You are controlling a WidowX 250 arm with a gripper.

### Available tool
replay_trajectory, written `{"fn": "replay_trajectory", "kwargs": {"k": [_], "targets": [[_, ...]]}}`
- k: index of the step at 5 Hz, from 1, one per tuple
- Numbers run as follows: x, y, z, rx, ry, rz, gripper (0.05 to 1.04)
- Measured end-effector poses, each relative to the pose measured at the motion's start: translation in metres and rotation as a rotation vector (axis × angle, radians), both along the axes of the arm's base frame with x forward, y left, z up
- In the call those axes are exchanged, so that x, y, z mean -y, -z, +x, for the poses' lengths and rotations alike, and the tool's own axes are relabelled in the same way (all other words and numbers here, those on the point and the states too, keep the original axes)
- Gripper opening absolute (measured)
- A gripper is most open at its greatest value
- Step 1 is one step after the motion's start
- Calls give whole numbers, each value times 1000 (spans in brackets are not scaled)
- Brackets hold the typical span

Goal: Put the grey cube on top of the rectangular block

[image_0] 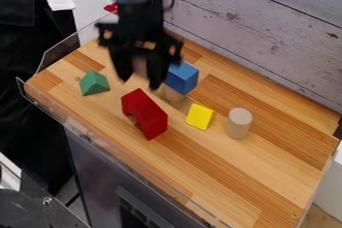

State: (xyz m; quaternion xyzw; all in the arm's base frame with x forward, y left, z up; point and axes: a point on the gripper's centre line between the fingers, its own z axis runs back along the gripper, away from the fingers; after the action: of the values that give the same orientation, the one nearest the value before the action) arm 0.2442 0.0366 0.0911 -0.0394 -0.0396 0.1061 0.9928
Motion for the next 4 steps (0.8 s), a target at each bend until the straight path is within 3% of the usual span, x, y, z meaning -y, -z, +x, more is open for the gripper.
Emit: {"fn": "replay_trajectory", "kwargs": {"k": [1, 2, 4], "targets": [[1, -33, 24, 75, 30, 11, 596], [4, -36, 31, 84, 44, 20, 596], [6, -16, 32, 8, 62, 23, 596]]}}
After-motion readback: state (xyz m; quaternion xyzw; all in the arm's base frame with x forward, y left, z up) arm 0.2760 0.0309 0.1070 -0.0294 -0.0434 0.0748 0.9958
